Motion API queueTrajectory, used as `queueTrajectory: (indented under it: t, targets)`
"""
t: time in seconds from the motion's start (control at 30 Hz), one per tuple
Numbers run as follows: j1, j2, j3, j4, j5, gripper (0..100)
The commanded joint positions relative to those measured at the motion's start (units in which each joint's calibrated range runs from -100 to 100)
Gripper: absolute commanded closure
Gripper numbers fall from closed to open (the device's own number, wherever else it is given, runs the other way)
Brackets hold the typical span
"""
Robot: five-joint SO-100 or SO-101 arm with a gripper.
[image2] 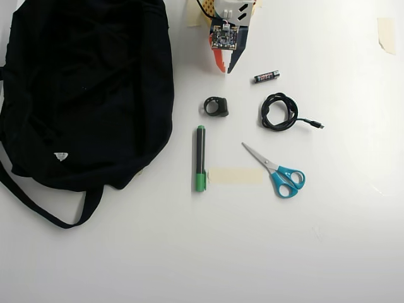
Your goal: Put the green marker into the black bag
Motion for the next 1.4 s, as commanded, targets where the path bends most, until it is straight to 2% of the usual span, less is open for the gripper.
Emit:
queueTrajectory:
  t: [0.0, 1.37]
  targets:
    - [-0.3, -0.7, 1.2, 1.8, 0.1, 98]
    - [-0.1, -0.7, 1.2, 1.8, -0.1, 98]
